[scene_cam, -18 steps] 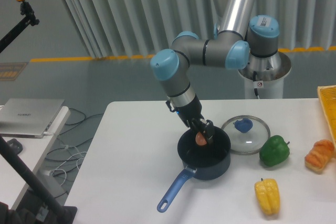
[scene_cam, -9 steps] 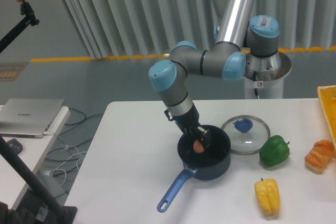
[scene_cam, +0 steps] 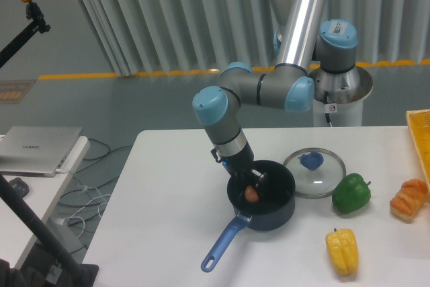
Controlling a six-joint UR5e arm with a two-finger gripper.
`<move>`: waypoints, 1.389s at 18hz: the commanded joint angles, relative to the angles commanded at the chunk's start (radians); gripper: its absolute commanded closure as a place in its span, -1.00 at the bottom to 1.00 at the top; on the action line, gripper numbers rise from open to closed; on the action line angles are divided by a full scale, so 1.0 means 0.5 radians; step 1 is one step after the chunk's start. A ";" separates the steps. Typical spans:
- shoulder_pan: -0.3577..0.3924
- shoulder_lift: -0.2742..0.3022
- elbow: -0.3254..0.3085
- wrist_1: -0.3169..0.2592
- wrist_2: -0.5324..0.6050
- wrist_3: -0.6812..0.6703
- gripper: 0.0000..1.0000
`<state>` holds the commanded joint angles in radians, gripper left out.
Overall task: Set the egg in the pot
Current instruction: 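Lower the egg into the saucepan, then hold the egg inside the saucepan while the pan handle is turned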
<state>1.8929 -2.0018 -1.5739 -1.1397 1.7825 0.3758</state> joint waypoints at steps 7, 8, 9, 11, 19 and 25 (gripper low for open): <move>0.015 0.000 -0.009 0.009 -0.022 0.006 0.88; 0.015 -0.003 -0.009 0.009 -0.022 0.003 0.88; 0.015 -0.003 -0.012 0.009 -0.022 0.006 0.88; 0.015 -0.009 -0.015 0.009 -0.022 0.003 0.88; 0.018 -0.031 -0.025 0.012 -0.022 0.003 0.88; 0.018 -0.040 -0.025 0.012 -0.022 0.003 0.88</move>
<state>1.9021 -2.0218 -1.5861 -1.1336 1.7717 0.3774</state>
